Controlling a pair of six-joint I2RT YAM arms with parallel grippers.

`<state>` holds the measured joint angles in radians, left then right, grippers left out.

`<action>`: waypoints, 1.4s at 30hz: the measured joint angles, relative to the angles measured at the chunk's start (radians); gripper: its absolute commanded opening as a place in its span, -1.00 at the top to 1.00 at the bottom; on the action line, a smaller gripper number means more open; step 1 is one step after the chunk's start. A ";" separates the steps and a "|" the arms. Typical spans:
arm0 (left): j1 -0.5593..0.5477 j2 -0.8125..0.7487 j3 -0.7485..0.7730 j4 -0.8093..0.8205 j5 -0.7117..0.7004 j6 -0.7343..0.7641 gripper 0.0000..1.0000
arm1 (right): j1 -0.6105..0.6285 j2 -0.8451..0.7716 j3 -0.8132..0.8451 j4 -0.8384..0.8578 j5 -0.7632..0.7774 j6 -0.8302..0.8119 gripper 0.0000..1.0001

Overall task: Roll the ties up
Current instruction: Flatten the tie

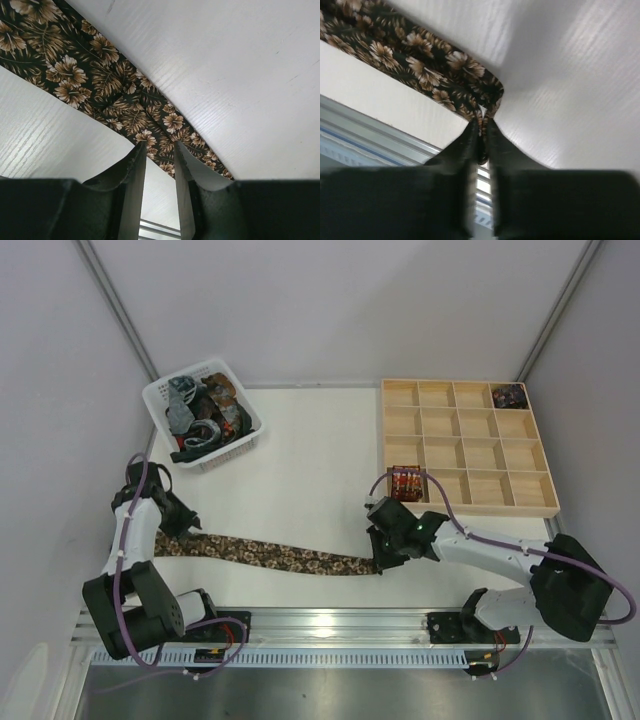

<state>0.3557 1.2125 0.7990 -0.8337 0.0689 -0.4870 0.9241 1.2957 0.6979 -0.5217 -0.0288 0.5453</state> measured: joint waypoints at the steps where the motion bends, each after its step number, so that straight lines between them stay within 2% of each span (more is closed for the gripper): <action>1: 0.000 -0.003 0.000 -0.002 0.003 0.000 0.31 | -0.020 0.001 0.000 -0.002 -0.002 0.000 0.98; 4: 0.000 -0.014 0.000 -0.002 0.027 0.004 0.30 | -0.126 0.023 0.002 -0.011 -0.030 0.021 1.00; 6: 0.000 -0.028 0.000 0.002 0.052 0.010 0.30 | -0.191 0.055 0.002 -0.017 -0.080 0.024 0.75; 7: 0.000 -0.035 0.000 0.005 0.064 0.013 0.31 | -0.235 0.071 0.003 -0.020 -0.094 0.025 0.53; 8: 0.000 -0.042 0.000 0.011 0.076 0.016 0.30 | -0.259 0.096 0.005 -0.024 -0.116 0.026 0.16; 11: 0.000 -0.054 -0.002 0.025 0.101 0.018 0.30 | -0.269 0.152 0.032 -0.048 -0.186 0.015 -0.07; 15: 0.000 -0.054 -0.003 0.033 0.111 0.018 0.29 | -0.261 0.172 0.085 -0.093 -0.204 -0.016 -0.18; 18: 0.000 -0.054 -0.003 0.029 0.101 0.016 0.28 | -0.260 0.172 0.175 -0.177 -0.157 -0.051 -0.26; 25: 0.000 -0.028 0.000 0.008 0.029 -0.007 0.28 | -0.257 0.152 0.358 -0.267 -0.060 -0.116 -0.26; 28: 0.003 0.011 0.003 0.008 -0.002 -0.020 0.32 | -0.230 0.142 0.357 -0.270 -0.069 -0.122 -0.13; 29: 0.006 0.029 0.006 0.006 -0.011 -0.026 0.33 | -0.215 0.142 0.353 -0.265 -0.079 -0.121 0.01; 33: 0.029 0.105 0.015 0.004 -0.034 -0.041 0.36 | -0.171 0.142 0.293 -0.229 -0.127 -0.111 0.24; 34: 0.037 0.117 0.016 0.004 -0.040 -0.045 0.36 | -0.167 0.142 0.275 -0.224 -0.135 -0.108 0.32; 35: 0.049 0.129 0.017 0.004 -0.042 -0.047 0.37 | -0.167 0.143 0.253 -0.217 -0.138 -0.104 0.51; 36: 0.056 0.135 0.017 0.005 -0.046 -0.048 0.37 | -0.167 0.144 0.231 -0.209 -0.139 -0.102 0.57; 42: 0.075 0.161 0.035 0.006 -0.080 -0.057 0.38 | -0.174 0.154 0.160 -0.188 -0.081 -0.082 0.61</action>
<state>0.4309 1.3739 0.8337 -0.8280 -0.0116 -0.5442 0.7502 1.4498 0.8581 -0.7097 -0.1097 0.4633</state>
